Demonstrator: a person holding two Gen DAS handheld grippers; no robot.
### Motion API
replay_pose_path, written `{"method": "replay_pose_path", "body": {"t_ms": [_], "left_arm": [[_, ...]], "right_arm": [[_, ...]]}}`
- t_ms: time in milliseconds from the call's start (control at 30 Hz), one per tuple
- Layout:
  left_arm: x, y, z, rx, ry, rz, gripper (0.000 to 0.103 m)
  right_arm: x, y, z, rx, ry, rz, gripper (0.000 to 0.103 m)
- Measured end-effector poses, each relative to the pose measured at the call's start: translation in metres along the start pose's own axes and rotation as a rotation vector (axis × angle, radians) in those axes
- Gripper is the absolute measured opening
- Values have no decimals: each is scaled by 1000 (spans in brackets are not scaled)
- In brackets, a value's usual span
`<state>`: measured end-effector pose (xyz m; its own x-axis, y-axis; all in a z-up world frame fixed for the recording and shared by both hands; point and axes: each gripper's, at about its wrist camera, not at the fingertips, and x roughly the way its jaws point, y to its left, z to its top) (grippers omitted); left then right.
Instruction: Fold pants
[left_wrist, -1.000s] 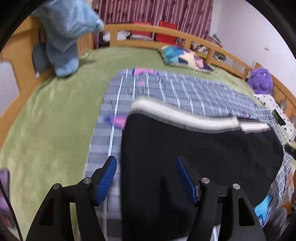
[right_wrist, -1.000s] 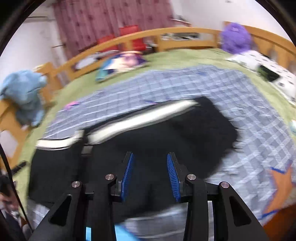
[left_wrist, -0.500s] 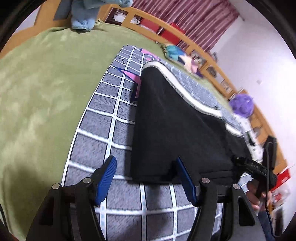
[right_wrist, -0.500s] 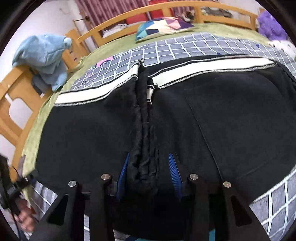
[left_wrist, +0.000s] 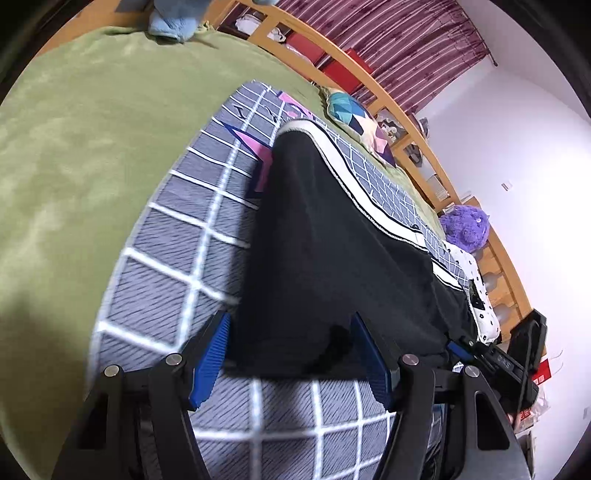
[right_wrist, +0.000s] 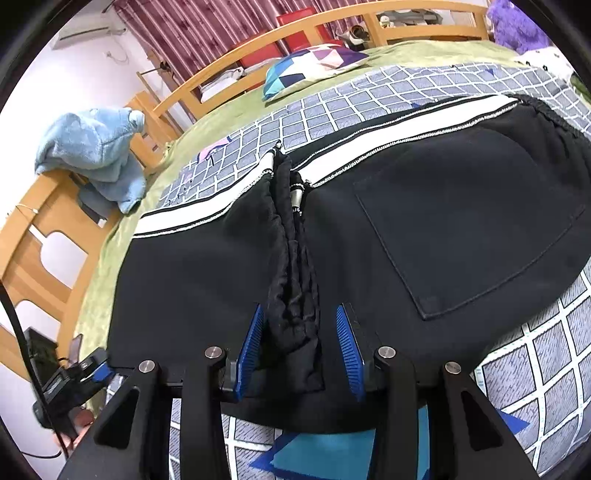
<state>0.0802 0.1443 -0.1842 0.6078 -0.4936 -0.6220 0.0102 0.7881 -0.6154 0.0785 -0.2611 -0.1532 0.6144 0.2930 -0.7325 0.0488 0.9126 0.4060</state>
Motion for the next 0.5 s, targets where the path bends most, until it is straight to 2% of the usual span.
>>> {"method": "replay_pose_path", "body": {"t_ms": [133,200,267,367,467,500], "left_arm": [[10,-15,1,27,3,117,59],[6,-21,6,24,-14,163,27],[-4,-31,12,41,-22,146,16],[-25,-84,22,170,-87,201,15],[-27,-153,25,329,-117,244,15],[-23,-189,21,419,-125,252,15]], "right_arm": [[-7,-9,0,15,2,15,42],[-10,-11,-2,-2,-1,6,41],[-16,-15,-4,-34,-11,-15,41],[-25,-25,-6,-70,-37,-30,41],[-40,-47,-3,-74,-72,-41,41],[-45,-54,-2,-68,-81,-41,41]]}}
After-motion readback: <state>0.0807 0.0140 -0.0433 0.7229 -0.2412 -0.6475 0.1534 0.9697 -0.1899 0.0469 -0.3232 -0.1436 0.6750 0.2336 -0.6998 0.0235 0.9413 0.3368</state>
